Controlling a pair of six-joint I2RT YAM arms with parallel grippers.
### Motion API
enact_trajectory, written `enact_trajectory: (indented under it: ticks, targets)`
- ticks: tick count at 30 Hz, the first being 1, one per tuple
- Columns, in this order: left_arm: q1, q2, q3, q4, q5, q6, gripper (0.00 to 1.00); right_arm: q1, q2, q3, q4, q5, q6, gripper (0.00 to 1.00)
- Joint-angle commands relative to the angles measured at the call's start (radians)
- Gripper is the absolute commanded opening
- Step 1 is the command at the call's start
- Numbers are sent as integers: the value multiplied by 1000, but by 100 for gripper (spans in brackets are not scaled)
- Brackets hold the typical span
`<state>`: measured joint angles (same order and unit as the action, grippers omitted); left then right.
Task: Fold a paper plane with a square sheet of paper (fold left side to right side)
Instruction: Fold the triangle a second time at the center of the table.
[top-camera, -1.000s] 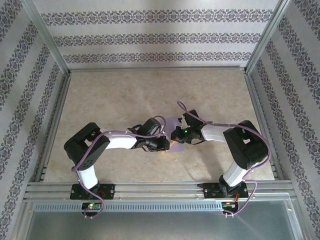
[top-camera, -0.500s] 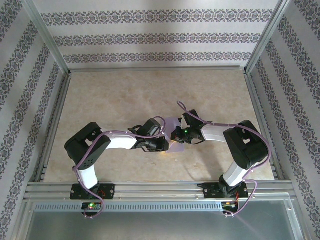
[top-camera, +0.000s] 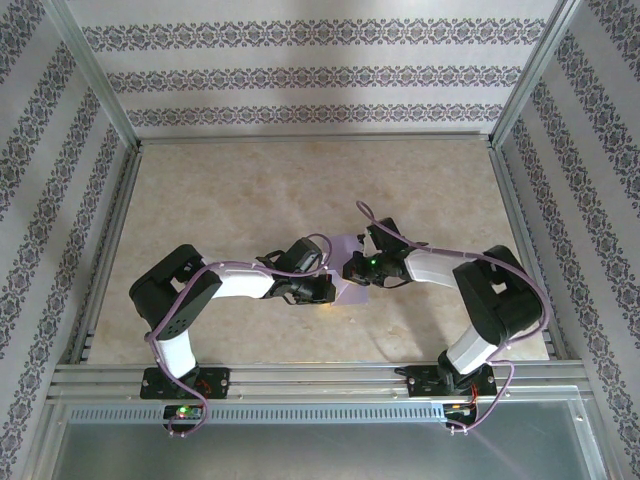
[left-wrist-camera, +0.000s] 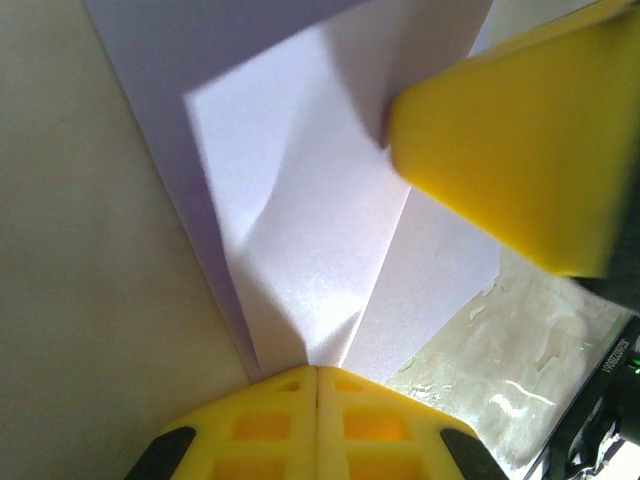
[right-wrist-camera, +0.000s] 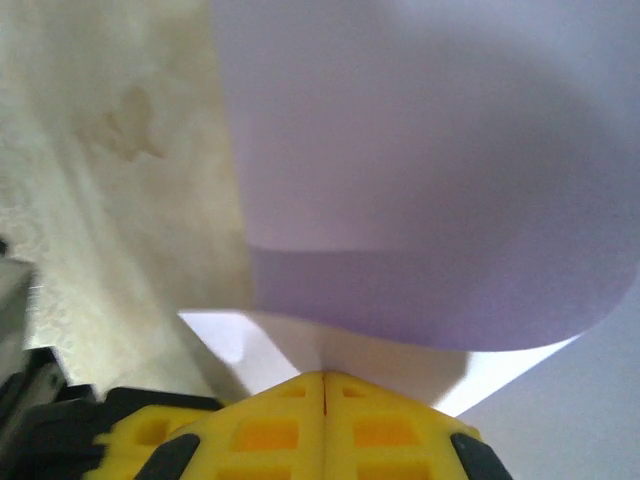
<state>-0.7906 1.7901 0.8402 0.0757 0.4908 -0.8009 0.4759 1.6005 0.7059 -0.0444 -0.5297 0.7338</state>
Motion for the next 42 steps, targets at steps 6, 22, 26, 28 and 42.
enact_trajectory:
  ticks: [6,22,26,28,42]
  targets:
    - [-21,25,11,-157,-90,45,0,19,-123,-61,-1,9,6,0]
    - [-32,41,45,-210,-119,60,0,76,-90,-129,129,13,46,0]
    - [-32,43,50,-216,-119,61,0,78,-69,-128,145,19,44,0]
    - [-34,44,54,-222,-120,61,0,79,-54,-123,150,19,39,0]
    - [-35,42,65,-261,-128,60,0,41,26,-97,134,22,-3,0]
